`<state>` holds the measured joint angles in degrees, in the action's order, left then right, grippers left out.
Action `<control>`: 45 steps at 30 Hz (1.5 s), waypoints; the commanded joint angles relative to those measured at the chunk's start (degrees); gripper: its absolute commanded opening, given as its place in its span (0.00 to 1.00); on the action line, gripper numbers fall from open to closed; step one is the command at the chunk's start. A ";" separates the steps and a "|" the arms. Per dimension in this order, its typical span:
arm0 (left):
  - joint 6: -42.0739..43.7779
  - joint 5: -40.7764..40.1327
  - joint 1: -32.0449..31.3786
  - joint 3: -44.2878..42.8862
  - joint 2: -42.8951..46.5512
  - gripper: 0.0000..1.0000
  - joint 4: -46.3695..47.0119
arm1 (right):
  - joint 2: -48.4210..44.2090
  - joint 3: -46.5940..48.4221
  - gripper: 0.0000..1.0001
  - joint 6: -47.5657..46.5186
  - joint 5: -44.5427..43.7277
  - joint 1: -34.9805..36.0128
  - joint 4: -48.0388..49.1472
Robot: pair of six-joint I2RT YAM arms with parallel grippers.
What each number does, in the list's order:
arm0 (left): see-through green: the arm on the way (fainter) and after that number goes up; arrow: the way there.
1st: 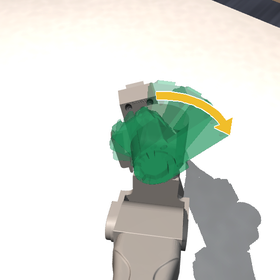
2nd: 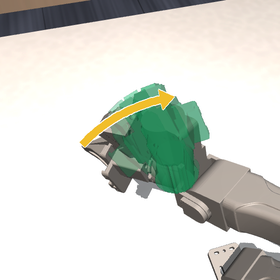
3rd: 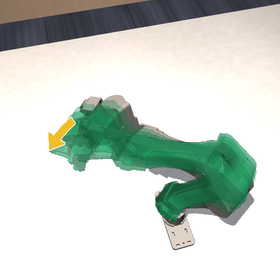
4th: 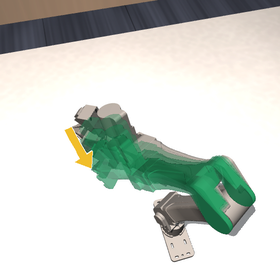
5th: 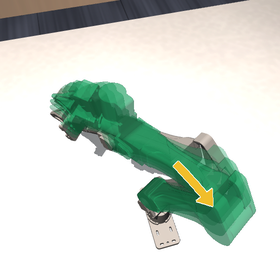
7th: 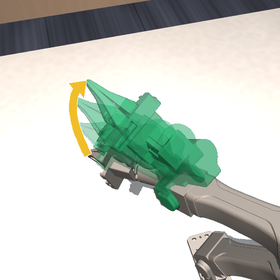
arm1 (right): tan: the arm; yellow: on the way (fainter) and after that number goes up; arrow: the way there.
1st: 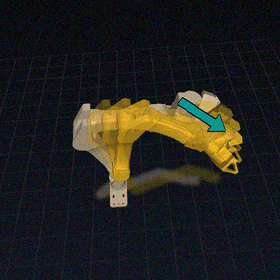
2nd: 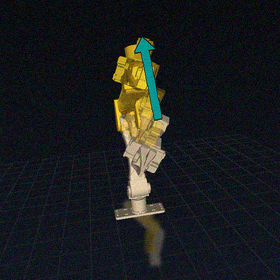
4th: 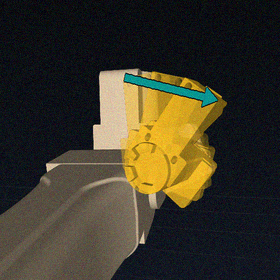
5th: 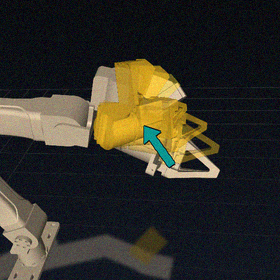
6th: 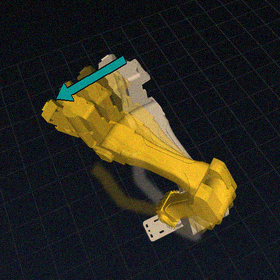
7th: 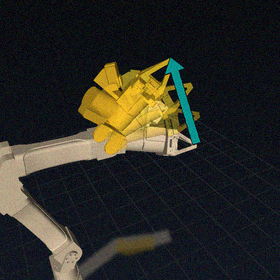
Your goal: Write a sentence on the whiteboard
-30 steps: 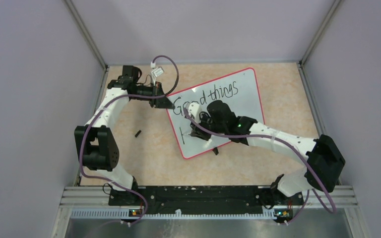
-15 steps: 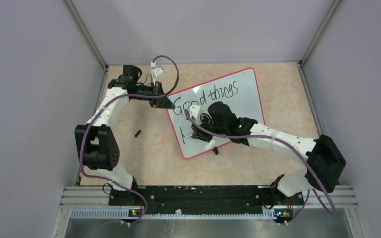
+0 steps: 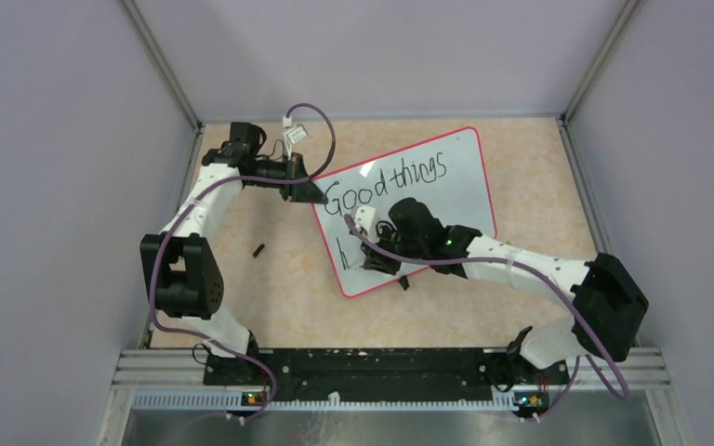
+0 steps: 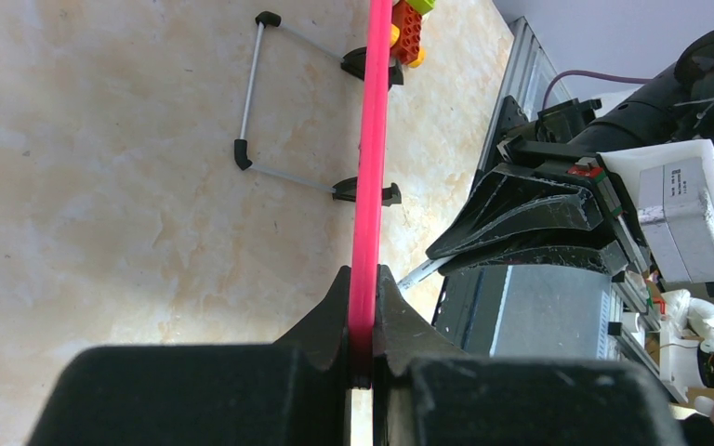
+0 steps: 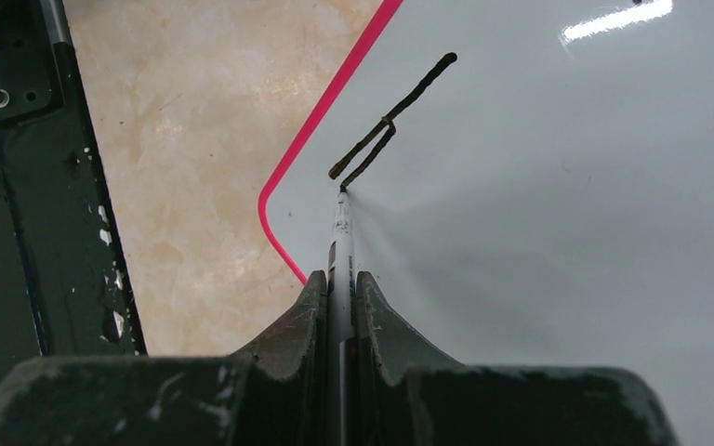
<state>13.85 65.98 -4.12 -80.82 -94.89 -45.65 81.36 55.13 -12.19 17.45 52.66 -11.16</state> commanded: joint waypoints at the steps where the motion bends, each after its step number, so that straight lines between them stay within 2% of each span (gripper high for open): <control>1: 2.59 -5.99 0.16 -2.06 -0.45 0.00 2.88 | -3.72 2.34 0.00 0.04 0.68 0.17 -1.19; 10: 2.59 -6.05 -0.09 -2.10 -0.37 0.00 2.84 | -6.43 3.94 0.00 0.67 -0.37 -0.71 -2.57; 15: 2.50 -6.16 -0.19 -2.07 -0.44 0.00 2.85 | -5.00 4.91 0.00 0.67 -5.03 -0.78 -0.87; 26: 2.55 -6.21 -0.27 -2.41 -0.47 0.00 2.59 | -1.54 6.53 0.00 1.02 -9.09 -0.77 0.12; 45: 2.94 -6.21 -0.27 -2.74 -0.82 0.00 2.31 | 0.99 6.33 0.00 0.45 -5.87 -0.42 -0.27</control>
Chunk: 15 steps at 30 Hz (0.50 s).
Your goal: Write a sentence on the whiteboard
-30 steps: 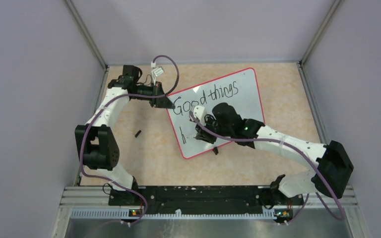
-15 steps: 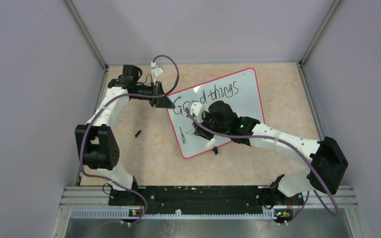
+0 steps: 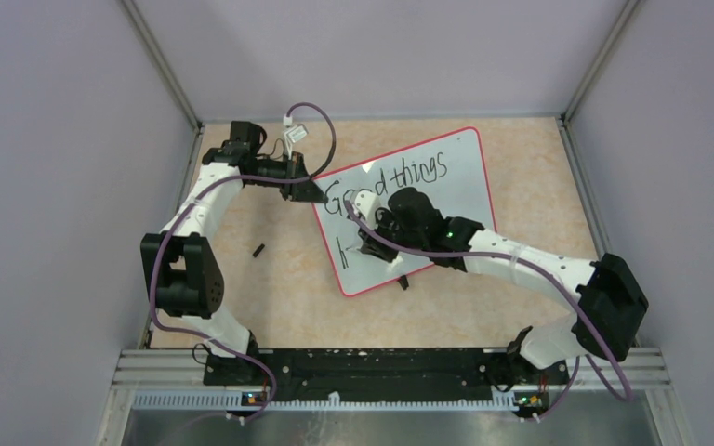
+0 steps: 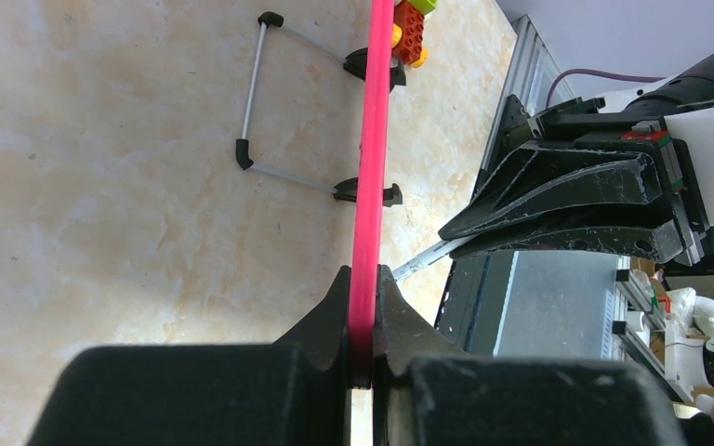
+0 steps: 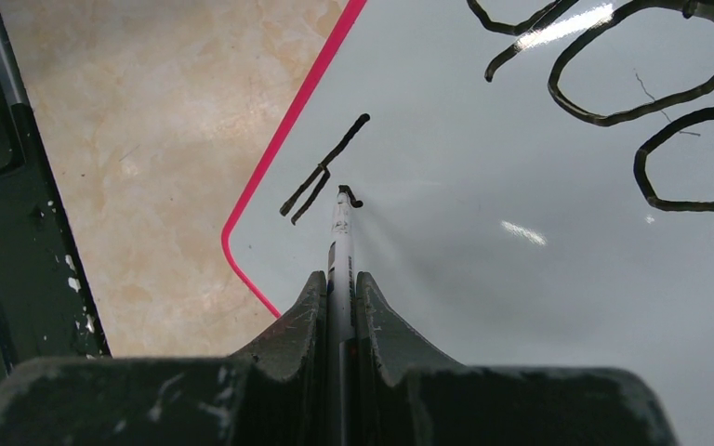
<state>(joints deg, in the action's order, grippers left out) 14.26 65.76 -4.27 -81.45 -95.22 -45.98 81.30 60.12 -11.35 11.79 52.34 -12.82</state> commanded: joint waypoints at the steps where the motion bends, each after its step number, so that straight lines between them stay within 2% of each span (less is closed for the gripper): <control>1: 2.53 -6.00 -0.12 -2.13 -0.49 0.00 2.63 | 1.06 1.02 0.00 -0.48 -0.19 0.06 1.11; 15: 2.69 -6.17 -0.12 -2.23 -0.57 0.00 2.47 | -1.22 -3.46 0.00 -1.24 1.20 0.40 0.07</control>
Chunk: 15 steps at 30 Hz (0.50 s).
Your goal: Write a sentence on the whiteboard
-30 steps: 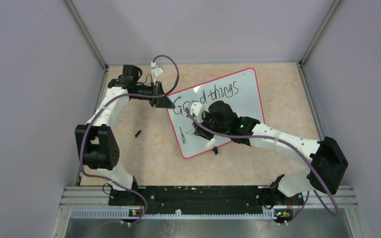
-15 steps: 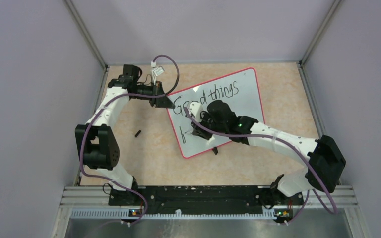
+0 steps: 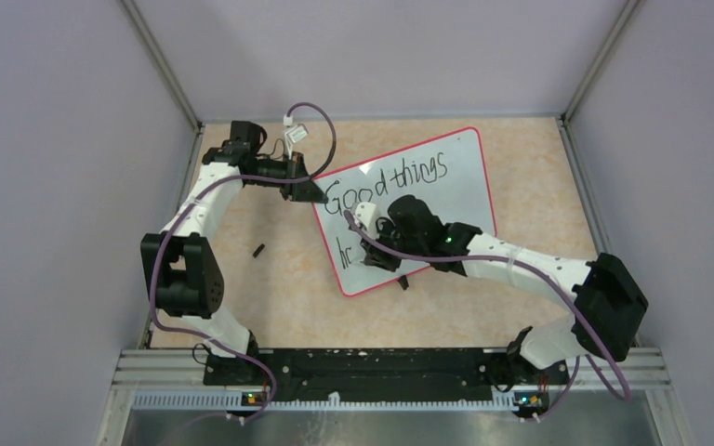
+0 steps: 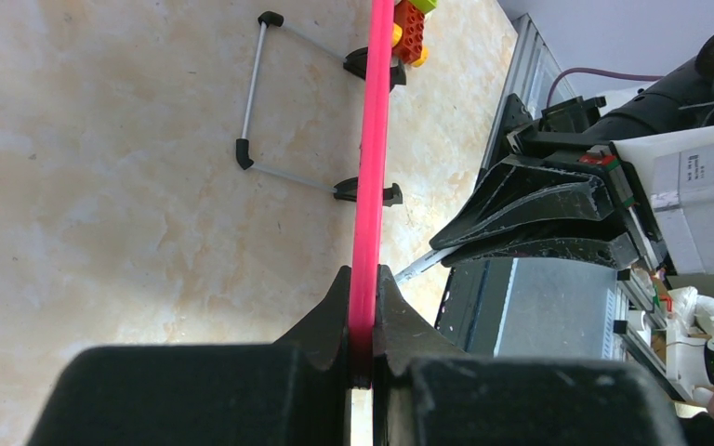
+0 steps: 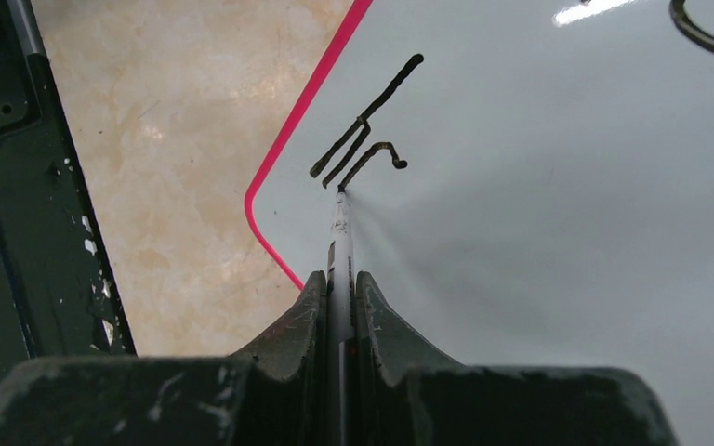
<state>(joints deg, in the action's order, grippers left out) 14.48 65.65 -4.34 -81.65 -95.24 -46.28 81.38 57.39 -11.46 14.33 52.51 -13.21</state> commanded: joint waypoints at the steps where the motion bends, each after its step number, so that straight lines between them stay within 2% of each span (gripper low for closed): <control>1: 2.42 -6.13 -0.06 -2.07 -0.55 0.00 2.80 | -1.42 -0.83 0.00 -1.18 -1.60 0.26 0.49; 15: 2.39 -6.06 -0.06 -2.03 -0.47 0.00 2.84 | -2.33 3.46 0.00 -1.50 -6.13 -1.86 1.18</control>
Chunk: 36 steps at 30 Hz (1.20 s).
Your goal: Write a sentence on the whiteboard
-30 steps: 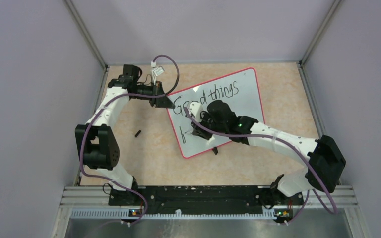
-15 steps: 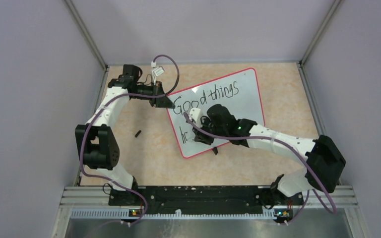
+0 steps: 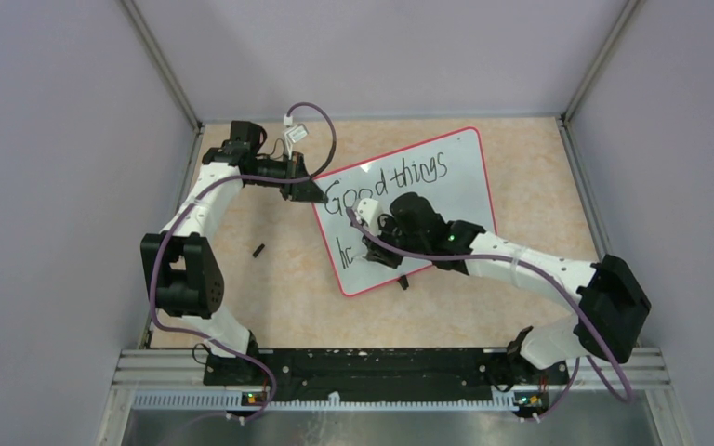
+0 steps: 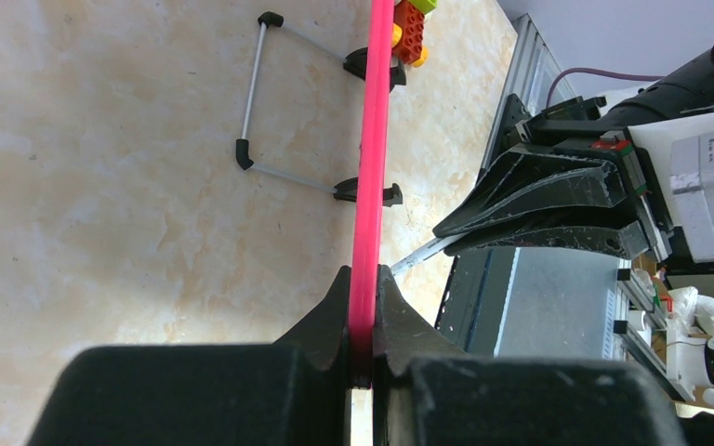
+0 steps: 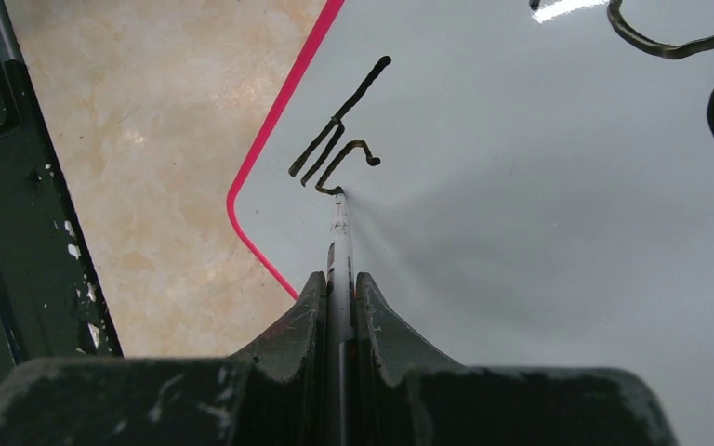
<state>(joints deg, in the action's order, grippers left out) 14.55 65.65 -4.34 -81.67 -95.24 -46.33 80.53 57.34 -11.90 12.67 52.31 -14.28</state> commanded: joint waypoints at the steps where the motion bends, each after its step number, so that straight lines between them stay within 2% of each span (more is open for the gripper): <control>1: 2.29 -6.07 -0.06 -2.00 -0.54 0.00 2.91 | -1.39 3.66 0.00 -0.98 -4.58 -1.69 2.55; 18: 2.24 -6.21 -0.06 -2.09 -0.57 0.00 2.82 | -0.81 4.57 0.00 -0.14 -5.30 -2.25 3.44; 36: 2.23 -6.31 -0.14 -2.01 -0.47 0.00 2.91 | -1.88 -0.18 0.00 -1.36 0.83 -1.74 1.09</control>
<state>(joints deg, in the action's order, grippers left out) 14.66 65.60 -4.34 -81.71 -95.24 -46.37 80.25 58.48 -12.01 13.61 50.83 -14.06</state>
